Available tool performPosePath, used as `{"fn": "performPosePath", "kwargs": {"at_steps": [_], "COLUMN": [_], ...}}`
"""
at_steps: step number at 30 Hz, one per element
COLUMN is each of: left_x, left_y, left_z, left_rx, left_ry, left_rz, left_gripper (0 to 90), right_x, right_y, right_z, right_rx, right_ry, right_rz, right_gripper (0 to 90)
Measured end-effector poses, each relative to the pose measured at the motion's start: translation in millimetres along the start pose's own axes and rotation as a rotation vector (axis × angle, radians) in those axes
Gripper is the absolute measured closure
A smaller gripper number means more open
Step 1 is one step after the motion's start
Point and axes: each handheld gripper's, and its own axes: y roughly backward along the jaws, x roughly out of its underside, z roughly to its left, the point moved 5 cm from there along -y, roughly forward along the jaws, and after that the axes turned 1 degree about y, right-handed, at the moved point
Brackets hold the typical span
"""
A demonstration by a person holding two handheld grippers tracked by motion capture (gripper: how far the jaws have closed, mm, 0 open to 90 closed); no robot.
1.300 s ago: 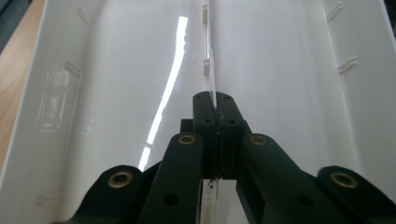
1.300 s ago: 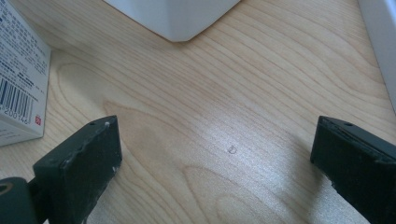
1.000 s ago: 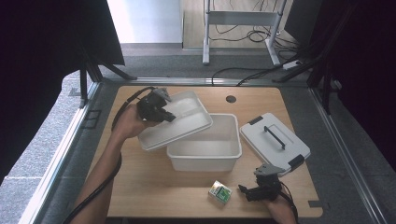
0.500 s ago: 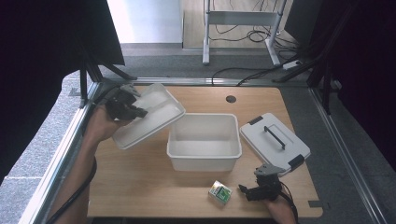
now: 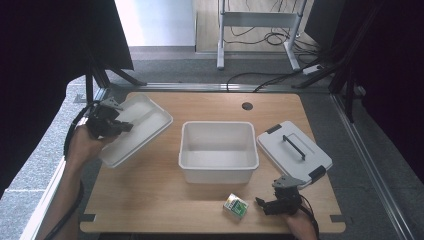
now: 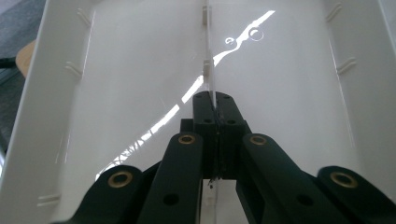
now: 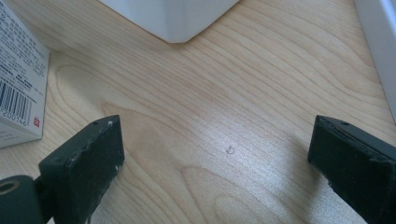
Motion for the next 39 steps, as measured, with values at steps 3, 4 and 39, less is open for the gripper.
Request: {"fn": "performPosePath", "kwargs": {"at_steps": [3,4,39], "left_x": [14.9,18.2,94.0], "left_y": [-11.9,-14.8,-111.1], "left_z": [-0.7,-0.9,-41.8], "left_rx": [-0.004,-0.006,0.044], "left_ry": [0.006,0.009,0.102], "left_rz": [0.007,0.007,0.022], "left_gripper": [89.0,88.9,88.7], "right_x": [-0.1,0.0,-0.1], "right_y": [-0.2,0.0,-0.3], "right_z": [-0.4,-0.1,0.1], "right_rx": [0.003,0.002,0.002], "right_ry": [0.003,-0.001,-0.001], "right_rz": [-0.003,-0.002,-0.003], "right_gripper": [3.3,3.3,3.3]}}
